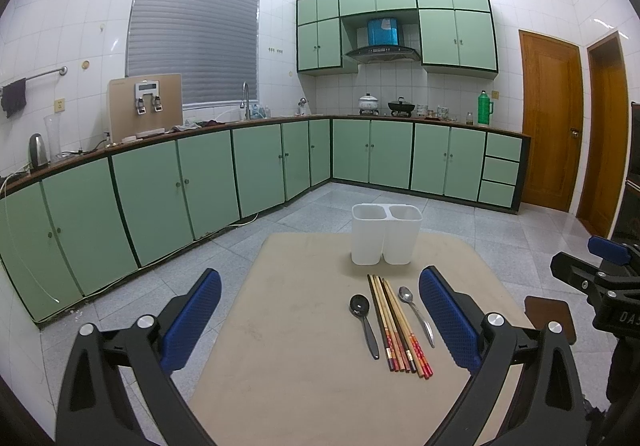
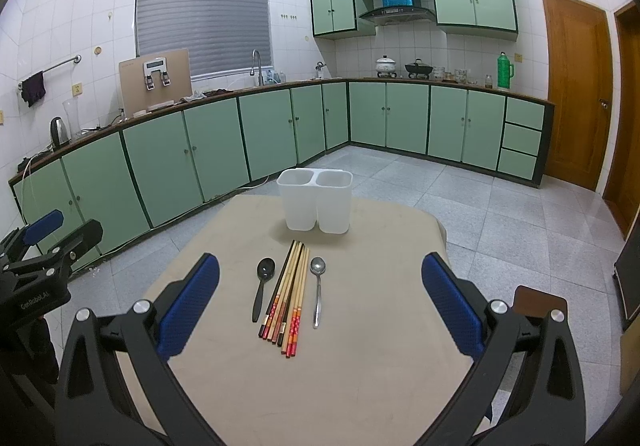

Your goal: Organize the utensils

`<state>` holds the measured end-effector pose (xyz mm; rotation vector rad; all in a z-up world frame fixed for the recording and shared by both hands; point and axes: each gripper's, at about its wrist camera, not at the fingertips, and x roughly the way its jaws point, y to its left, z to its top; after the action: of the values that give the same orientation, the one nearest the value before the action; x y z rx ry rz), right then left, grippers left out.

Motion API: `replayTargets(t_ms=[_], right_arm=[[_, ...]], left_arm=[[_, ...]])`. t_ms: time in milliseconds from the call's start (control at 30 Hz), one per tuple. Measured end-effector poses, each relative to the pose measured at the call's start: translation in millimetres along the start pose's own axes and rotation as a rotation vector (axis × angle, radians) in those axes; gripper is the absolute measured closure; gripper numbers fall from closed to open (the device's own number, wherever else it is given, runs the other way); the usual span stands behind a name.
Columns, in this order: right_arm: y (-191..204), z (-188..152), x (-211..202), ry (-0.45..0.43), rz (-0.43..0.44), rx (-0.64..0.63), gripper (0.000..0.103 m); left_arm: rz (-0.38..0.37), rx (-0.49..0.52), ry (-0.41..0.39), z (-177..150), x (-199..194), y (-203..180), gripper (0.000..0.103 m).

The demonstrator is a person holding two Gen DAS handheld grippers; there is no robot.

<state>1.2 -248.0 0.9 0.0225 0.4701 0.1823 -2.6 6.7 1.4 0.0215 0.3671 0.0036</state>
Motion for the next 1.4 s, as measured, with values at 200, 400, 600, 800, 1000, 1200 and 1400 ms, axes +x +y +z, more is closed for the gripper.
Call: replayTargets(t_ms=[200, 400, 600, 800, 1000, 1200, 1400], right_arm=[[-5, -4, 3, 0.003, 0.0, 0.001, 0.005], [-9, -1, 1, 0.011, 0.0, 0.002, 0.005], [-7, -5, 5, 0.014, -0.003, 0.002, 0.005], [-8, -6, 8, 0.025, -0.004, 0.002, 0.005], [-10, -2, 30, 0.051, -0.008, -0.003, 0.005], [-16, -5, 84, 0.124, -0.018, -0.005, 0.005], [-22, -16, 165, 0.245, -0.023, 0.001, 0.005]], left_arm=[[0.001, -0.003, 0.005, 0, 2, 4, 0.006], [0.003, -0.003, 0.011, 2, 4, 7, 0.006], [0.003, -0.002, 0.014, 1, 8, 3, 0.006], [0.004, -0.003, 0.025, 1, 15, 4, 0.006], [0.008, 0.004, 0.049, 1, 37, 4, 0.006], [0.006, 0.012, 0.122, -7, 91, 3, 0.006], [0.015, 0.025, 0.245, -28, 160, 2, 0.006]])
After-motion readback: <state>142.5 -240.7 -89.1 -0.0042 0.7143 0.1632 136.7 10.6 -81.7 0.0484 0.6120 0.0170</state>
